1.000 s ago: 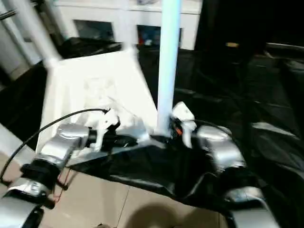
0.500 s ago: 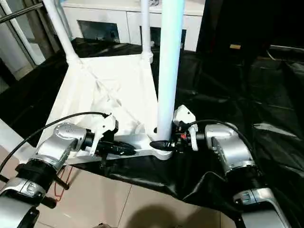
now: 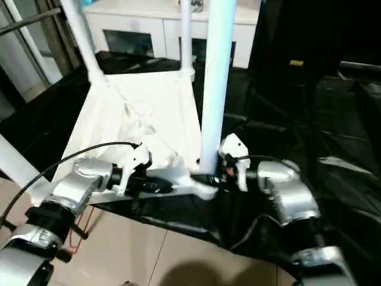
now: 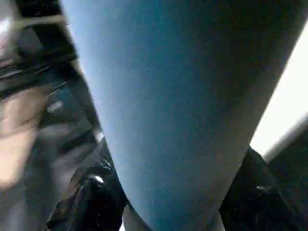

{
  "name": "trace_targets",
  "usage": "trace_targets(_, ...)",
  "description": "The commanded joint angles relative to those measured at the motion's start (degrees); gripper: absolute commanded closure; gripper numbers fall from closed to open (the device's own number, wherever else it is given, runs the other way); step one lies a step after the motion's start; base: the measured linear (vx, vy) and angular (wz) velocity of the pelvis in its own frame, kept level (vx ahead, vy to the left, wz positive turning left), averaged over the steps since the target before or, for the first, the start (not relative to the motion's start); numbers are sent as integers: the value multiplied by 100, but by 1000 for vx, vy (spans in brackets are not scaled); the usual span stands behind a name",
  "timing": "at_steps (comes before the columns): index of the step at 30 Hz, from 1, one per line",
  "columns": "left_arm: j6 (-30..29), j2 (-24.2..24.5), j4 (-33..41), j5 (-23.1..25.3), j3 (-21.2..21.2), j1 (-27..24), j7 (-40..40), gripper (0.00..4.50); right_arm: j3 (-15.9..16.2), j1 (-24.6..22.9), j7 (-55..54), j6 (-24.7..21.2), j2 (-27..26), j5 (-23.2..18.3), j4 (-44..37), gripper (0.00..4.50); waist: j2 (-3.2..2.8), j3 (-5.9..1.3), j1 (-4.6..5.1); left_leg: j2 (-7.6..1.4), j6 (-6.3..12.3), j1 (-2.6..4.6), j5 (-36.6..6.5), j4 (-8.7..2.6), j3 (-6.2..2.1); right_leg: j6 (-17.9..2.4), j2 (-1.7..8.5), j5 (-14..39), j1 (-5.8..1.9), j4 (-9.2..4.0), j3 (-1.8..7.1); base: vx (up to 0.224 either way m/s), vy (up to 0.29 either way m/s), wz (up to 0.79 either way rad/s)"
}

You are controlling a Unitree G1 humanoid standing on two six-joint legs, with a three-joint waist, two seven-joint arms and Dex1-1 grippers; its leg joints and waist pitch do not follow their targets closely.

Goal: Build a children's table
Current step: Rotate leg to tighten

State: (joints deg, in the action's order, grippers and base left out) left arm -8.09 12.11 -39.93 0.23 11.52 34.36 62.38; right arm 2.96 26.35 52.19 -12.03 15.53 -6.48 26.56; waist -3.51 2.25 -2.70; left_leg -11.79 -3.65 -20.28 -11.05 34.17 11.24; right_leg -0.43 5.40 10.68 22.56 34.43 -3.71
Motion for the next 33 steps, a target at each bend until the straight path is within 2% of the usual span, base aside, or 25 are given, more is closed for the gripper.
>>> trace_targets(1, 47, -410, 13, -81, -201, 287, -932, 450, 550, -225, -314, -284, -495, 101, 491, 249, 99, -211, 80, -69, -31, 83, -2043, -470, -115, -724, 266, 3163, -143, -631, 132, 0, 0, 0)
trace_targets(4, 16, -682, -69, -52, -249, 379, -1399, 450, 414, -25, -1212, -361, -913, 210, 898, 250, 69, -200, 200, -49, -26, 95, -2313, -484, -161, -479, 269, 3589, -134, -720, 86, 0, 0, 0)
trace_targets(5, 5, -767, -89, -53, -247, 408, -1516, 450, 377, 66, -1569, -387, -1050, 289, 1055, 251, 52, -201, 226, -46, -32, 105, -2364, -493, -169, -459, 264, 3591, -124, -730, 79, 0, 0, 0)
trace_targets(7, 7, -926, -131, -45, -196, 470, -1670, 450, 342, 331, -2018, -291, -1346, 387, 1448, 251, 44, -208, 345, -32, -19, 110, -2559, -504, -203, -437, 253, 3574, -128, -758, 30, 0, 0, 0)
trace_targets(8, 7, -933, -131, -45, -191, 471, -1674, 450, 342, 343, -2024, -283, -1361, 390, 1464, 251, 37, -205, 368, -32, -9, 98, -2600, -513, -214, -435, 256, 3560, -132, -766, 26, 0, 0, 0)
trace_targets(9, 27, -946, -117, -2, -154, 474, -1623, 450, 362, 455, -2045, -46, -1456, 476, 1560, 251, 33, -202, 400, -29, 11, 94, -2710, -518, -235, -418, 254, 3578, -130, -782, 18, 0, 0, 0)
trace_targets(11, 31, -916, -91, 31, -122, 466, -1508, 450, 298, 543, -1973, 80, -1526, 442, 1596, 251, 55, -195, 443, -14, 69, 86, -2826, -529, -272, -430, 256, 3572, -121, -796, 27, 0, 0, 0)
trace_targets(12, 30, -855, -54, 65, -88, 448, -1402, 450, 241, 635, -1840, 133, -1574, 348, 1606, 196, 49, -204, 463, -24, 110, 57, -2839, -544, -290, -465, 271, 3495, -143, -786, 36, 0, 0, 0)
trace_targets(15, 8, -706, 12, 80, -36, 407, -1227, 450, 246, 685, -1544, 23, -1504, 235, 1469, 176, 57, -216, 447, -37, 157, 59, -2770, -560, -281, -582, 276, 3259, -143, -765, 68, 0, 0, 0)
trace_targets(20, -2, -513, 91, 83, 58, 343, -914, 450, 329, 707, -1193, -35, -1292, 248, 1381, 138, 64, -248, 424, -63, 229, -3, -2352, -579, -248, -905, 287, 2532, -209, -672, 130, 0, 0, 0)
trace_targets(22, -54, -355, 193, 44, 130, 273, -549, 450, 468, 673, -799, 14, -1016, 328, 1298, 118, 68, -261, 406, -67, 275, -2, -2175, -567, -224, -1023, 292, 2299, -226, -651, 143, 0, 0, 0)
trace_targets(23, -80, -303, 237, 27, 149, 246, -416, 450, 516, 644, -620, 29, -907, 347, 1249, 107, 51, -270, 393, -76, 315, -4, -2048, -558, -212, -1091, 290, 2126, -234, -634, 152, 0, 0, 0)
trace_targets(24, -101, -189, 301, 0, 191, 205, -139, 450, 622, 549, -123, 39, -646, 319, 1072, 107, 55, -275, 375, -83, 361, 4, -1938, -548, -196, -1167, 282, 1972, -235, -622, 156, 0, 0, 0)
trace_targets(25, -101, -189, 301, 0, 191, 205, -139, 450, 622, 549, -123, 39, -646, 319, 1072, 107, 50, -278, 353, -90, 386, 11, -1892, -543, -187, -1194, 275, 1902, -237, -617, 157, 0, 0, 0)
trace_targets(26, -117, -67, 336, -31, 234, 190, 129, 450, 750, 433, 485, -17, -318, 227, 834, 107, 46, -294, 329, -95, 418, 18, -1740, -524, -162, -1289, 274, 1661, -233, -588, 171, 54, -21, 7)
trace_targets(27, -122, -30, 346, -41, 246, 185, 205, 450, 792, 396, 669, -39, -216, 198, 758, 107, 60, -303, 280, -102, 490, 9, -1562, -513, -149, -1356, 255, 1411, -270, -560, 161, 61, -22, 8)
trace_targets(28, -120, 42, 368, -56, 265, 177, 349, 450, 832, 346, 936, -84, -48, 161, 650, 107, 32, -311, 229, -112, 560, 28, -1392, -485, -120, -1453, 251, 1164, -242, -529, 173, 61, -22, 8)
trace_targets(29, -127, 106, 384, -62, 285, 170, 472, 450, 858, 306, 1163, -110, 96, 135, 567, 107, 43, -316, 213, -119, 588, 3, -1285, -479, -123, -1497, 246, 996, -269, -498, 172, 65, -19, 5)
trace_targets(30, -106, 187, 394, -58, 317, 166, 634, 450, 854, 294, 1348, -130, 221, 139, 532, 131, 50, -347, 156, -114, 660, -12, -1022, -449, -123, -1600, 247, 604, -296, -434, 171, 61, -19, 1)
trace_targets(31, -139, 324, 436, -74, 369, 155, 899, 450, 857, 298, 1629, -179, 403, 138, 501, 131, 51, -365, 133, -111, 746, -25, -764, -424, -116, -1702, 252, 208, -307, -380, 173, 61, -19, 1)
trace_targets(32, -146, 337, 443, -77, 374, 153, 923, 450, 858, 299, 1656, -182, 419, 137, 499, 142, 48, -375, 110, -109, 779, -29, -649, -414, -120, -1737, 257, 60, -318, -363, 169, 0, 0, 0)
trace_targets(33, -170, 441, 485, -88, 407, 143, 1083, 450, 873, 302, 1822, -199, 525, 124, 468, 142, 59, -413, 67, -97, 876, -32, -363, -370, -116, -1793, 250, -316, -324, -309, 169, 0, 0, 0)
